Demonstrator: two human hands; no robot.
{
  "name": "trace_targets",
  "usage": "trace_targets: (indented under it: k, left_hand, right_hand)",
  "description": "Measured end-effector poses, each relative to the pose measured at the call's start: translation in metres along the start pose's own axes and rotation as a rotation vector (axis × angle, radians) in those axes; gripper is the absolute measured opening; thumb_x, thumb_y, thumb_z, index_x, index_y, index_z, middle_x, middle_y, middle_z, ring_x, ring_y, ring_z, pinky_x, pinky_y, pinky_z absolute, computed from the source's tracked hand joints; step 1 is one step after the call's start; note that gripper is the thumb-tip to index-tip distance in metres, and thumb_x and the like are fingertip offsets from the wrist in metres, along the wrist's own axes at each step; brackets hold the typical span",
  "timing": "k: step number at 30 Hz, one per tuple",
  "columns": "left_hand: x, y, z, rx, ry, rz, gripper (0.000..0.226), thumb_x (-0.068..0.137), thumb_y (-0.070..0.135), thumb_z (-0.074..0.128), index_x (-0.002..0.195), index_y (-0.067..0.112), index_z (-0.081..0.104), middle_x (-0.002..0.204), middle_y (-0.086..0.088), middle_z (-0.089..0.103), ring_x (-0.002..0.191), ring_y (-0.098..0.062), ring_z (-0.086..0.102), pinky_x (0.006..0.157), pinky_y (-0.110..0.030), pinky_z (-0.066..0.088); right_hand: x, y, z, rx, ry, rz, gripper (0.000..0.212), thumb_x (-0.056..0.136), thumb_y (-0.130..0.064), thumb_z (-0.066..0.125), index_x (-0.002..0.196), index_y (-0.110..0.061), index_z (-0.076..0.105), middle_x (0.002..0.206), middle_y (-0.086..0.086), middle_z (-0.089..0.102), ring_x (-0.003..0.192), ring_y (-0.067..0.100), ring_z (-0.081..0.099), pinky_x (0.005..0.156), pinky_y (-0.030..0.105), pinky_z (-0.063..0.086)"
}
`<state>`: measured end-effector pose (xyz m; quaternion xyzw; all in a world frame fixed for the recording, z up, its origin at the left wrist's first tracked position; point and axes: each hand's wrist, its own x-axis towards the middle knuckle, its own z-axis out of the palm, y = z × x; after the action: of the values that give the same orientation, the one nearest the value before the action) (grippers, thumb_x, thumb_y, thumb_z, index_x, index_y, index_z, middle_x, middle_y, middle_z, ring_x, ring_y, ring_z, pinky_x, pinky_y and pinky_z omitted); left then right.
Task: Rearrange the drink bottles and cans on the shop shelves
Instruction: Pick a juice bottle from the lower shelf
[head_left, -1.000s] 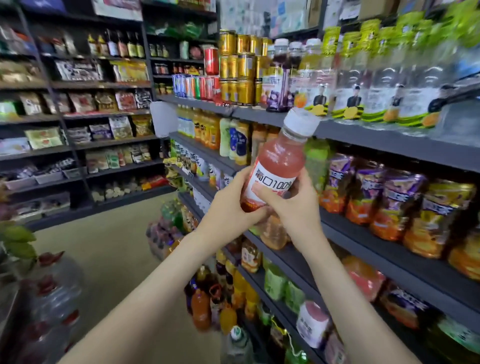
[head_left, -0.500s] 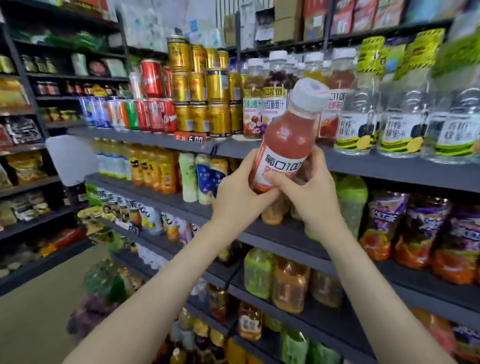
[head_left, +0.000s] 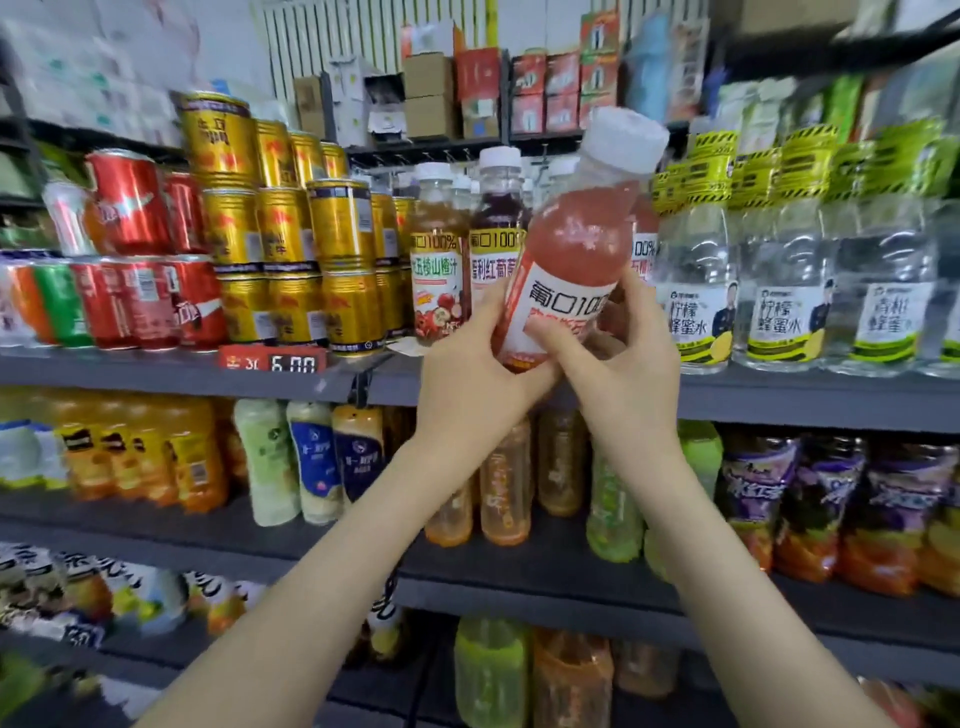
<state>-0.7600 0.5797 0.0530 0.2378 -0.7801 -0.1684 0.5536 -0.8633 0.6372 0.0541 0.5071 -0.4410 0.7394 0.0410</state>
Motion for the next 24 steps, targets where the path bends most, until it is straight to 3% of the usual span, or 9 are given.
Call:
trace_targets:
  k: [4,7,10,13,17,21,24]
  left_hand:
    - [0.033,-0.001,0.024,-0.146,-0.131,-0.05,0.062,0.07,0.047,0.066,0.128,0.028,0.055,0.112,0.012,0.069,0.101,-0.003,0.063,0.087,-0.031,0.053]
    - [0.05,-0.002,0.041,-0.214,-0.233,-0.099,0.052,0.064,0.053,0.064,0.11,0.029,0.062,0.107,0.006,0.071,0.1,-0.009,0.065,0.085,-0.029,0.052]
    - [0.064,-0.004,0.051,-0.219,-0.324,-0.103,0.047,0.072,0.046,0.074,0.112,0.023,0.065,0.108,0.003,0.07,0.099,-0.011,0.064,0.082,-0.026,0.05]
    - [0.075,-0.009,0.061,-0.21,-0.385,-0.116,0.043,0.078,0.038,0.074,0.115,0.019,0.063,0.113,0.002,0.068,0.102,-0.014,0.062,0.082,-0.024,0.047]
    - [0.08,-0.015,0.075,-0.083,-0.434,-0.09,0.059,0.081,0.046,0.068,0.127,0.013,0.052,0.122,-0.004,0.063,0.111,-0.024,0.058,0.087,-0.03,0.045]
    - [0.081,-0.008,0.083,-0.045,-0.453,-0.088,0.067,0.081,0.046,0.069,0.13,0.006,0.045,0.121,-0.01,0.061,0.11,-0.029,0.057,0.091,-0.038,0.046]
    - [0.079,0.0,0.085,0.005,-0.467,-0.097,0.075,0.083,0.043,0.068,0.134,-0.001,0.036,0.125,-0.015,0.056,0.114,-0.032,0.054,0.088,-0.035,0.043]
  right_hand:
    - [0.023,0.004,-0.002,-0.156,0.119,0.008,0.056,0.076,-0.023,0.078,0.124,-0.021,0.05,0.114,-0.005,0.063,0.098,0.004,0.063,0.089,0.033,0.053]
    - [0.035,0.013,-0.013,-0.348,0.168,-0.024,0.049,0.082,-0.02,0.072,0.126,-0.012,0.052,0.116,0.001,0.061,0.103,0.012,0.06,0.094,0.033,0.049]
    - [0.036,0.026,-0.03,-0.656,0.234,-0.102,0.048,0.086,-0.015,0.066,0.13,-0.007,0.049,0.122,0.012,0.056,0.114,0.026,0.05,0.095,0.029,0.037]
    - [0.036,0.039,-0.044,-0.866,0.259,-0.095,0.063,0.08,-0.011,0.07,0.136,-0.003,0.042,0.127,0.02,0.046,0.118,0.035,0.04,0.095,0.03,0.03]
    - [0.034,0.047,-0.059,-0.953,0.184,-0.03,0.076,0.081,-0.009,0.07,0.144,-0.008,0.029,0.132,0.017,0.04,0.121,0.031,0.038,0.095,0.023,0.028]
    - [0.033,0.044,-0.063,-0.943,0.136,0.054,0.08,0.087,-0.011,0.066,0.15,-0.012,0.016,0.138,0.018,0.037,0.126,0.03,0.036,0.098,0.027,0.029]
    - [0.034,0.044,-0.064,-0.954,0.128,0.095,0.081,0.09,-0.01,0.062,0.151,-0.012,0.01,0.141,0.019,0.036,0.121,0.031,0.041,0.09,0.024,0.03]
